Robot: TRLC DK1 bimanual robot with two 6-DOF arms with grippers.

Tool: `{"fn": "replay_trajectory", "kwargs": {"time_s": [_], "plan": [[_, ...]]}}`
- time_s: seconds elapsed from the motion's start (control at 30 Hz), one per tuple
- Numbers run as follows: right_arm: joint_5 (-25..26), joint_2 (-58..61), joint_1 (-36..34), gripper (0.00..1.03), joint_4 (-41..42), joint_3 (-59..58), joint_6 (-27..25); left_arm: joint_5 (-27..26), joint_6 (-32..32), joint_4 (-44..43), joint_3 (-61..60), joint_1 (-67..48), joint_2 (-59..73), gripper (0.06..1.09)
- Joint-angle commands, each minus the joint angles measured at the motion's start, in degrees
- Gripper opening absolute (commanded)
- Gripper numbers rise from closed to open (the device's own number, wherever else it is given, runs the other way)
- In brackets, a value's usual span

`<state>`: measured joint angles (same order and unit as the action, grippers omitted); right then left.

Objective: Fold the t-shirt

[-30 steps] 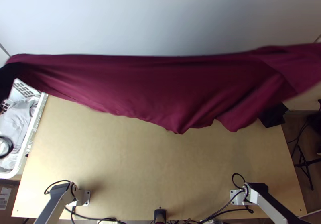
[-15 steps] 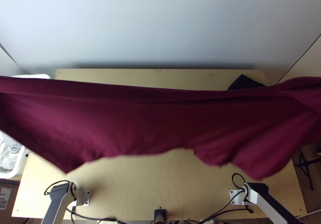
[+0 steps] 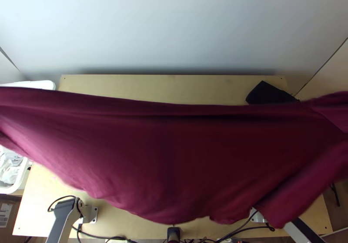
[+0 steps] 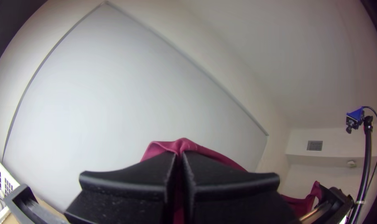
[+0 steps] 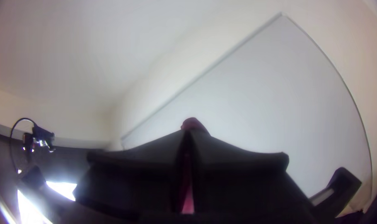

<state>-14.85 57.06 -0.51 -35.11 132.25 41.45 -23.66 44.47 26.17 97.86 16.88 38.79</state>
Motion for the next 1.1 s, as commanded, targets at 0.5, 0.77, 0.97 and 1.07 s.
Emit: {"fn": "replay_trajectory", "kwargs": {"time_s": [0.5,0.77,0.97,1.07], "plan": [[0.0,0.0,1.7,0.03,22.2,-54.6,-9.8,0.2,-11.8,-23.7,-34.7,-0.3,5.7,0.10],[2.2,10.5,3.3,0.03,31.3,-59.8,-11.4,1.6,-14.9,-33.1,-39.7,-3.4,14.4,0.10],[5.5,17.9,5.3,0.03,38.7,-62.3,-16.1,3.0,-17.0,-40.6,-41.5,-4.6,20.8,0.10],[6.2,22.6,5.7,0.03,41.9,-61.5,-17.6,3.7,-18.8,-44.6,-42.0,-5.7,26.3,0.10]]}}
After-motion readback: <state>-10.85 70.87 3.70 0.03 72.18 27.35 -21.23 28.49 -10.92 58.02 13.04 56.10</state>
